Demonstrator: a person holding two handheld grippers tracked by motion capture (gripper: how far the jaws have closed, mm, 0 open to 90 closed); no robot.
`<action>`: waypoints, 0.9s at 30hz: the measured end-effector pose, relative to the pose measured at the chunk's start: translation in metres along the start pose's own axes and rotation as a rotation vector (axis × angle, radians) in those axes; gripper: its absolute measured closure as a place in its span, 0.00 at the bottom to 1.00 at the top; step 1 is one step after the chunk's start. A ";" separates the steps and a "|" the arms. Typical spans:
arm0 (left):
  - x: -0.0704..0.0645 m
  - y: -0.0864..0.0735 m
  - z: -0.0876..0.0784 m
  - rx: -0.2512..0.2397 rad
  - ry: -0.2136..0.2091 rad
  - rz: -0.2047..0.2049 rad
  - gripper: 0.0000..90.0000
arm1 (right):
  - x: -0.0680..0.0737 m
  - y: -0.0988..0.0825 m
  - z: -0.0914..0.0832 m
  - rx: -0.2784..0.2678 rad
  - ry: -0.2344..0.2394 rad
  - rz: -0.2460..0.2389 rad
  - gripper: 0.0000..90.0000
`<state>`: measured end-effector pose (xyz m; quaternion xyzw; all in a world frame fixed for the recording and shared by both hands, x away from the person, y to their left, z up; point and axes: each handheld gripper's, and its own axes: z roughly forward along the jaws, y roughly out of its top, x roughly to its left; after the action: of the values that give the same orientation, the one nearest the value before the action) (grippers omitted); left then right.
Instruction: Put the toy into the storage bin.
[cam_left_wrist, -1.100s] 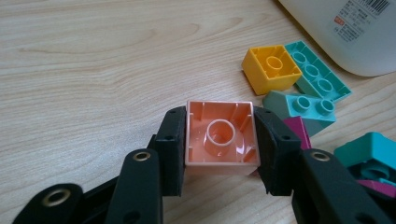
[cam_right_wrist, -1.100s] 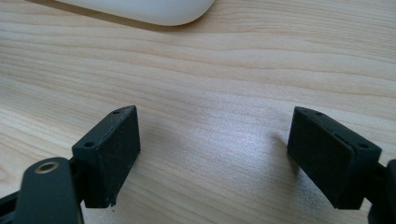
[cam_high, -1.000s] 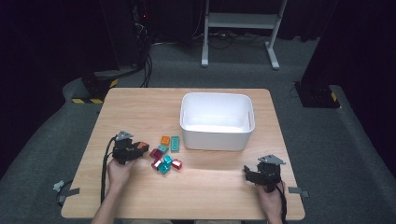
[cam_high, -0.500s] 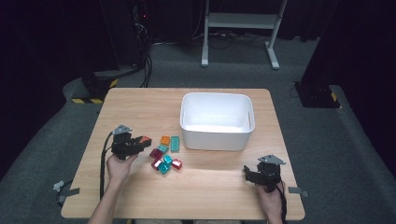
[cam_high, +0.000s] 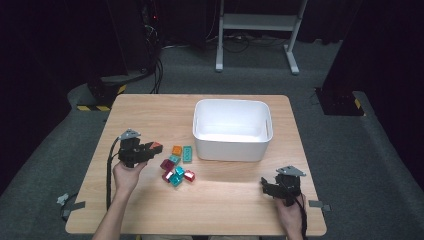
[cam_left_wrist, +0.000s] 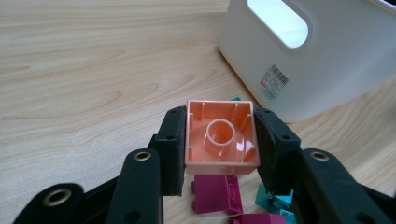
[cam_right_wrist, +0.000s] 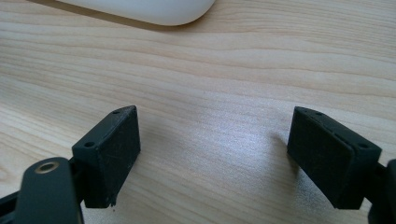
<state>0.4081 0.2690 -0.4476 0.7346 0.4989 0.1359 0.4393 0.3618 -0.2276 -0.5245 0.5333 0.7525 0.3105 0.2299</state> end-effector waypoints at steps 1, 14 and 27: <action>-0.001 0.002 0.000 0.003 0.000 0.009 0.65 | 0.000 0.000 0.000 0.000 0.000 0.001 0.19; -0.012 0.026 -0.006 -0.012 -0.022 0.043 0.65 | 0.000 0.000 0.000 0.000 0.000 0.000 0.19; -0.024 0.047 -0.006 -0.013 -0.041 0.082 0.65 | 0.000 0.000 0.000 0.000 0.000 0.000 0.19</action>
<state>0.4219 0.2466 -0.4017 0.7540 0.4585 0.1420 0.4484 0.3618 -0.2276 -0.5245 0.5332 0.7525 0.3105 0.2300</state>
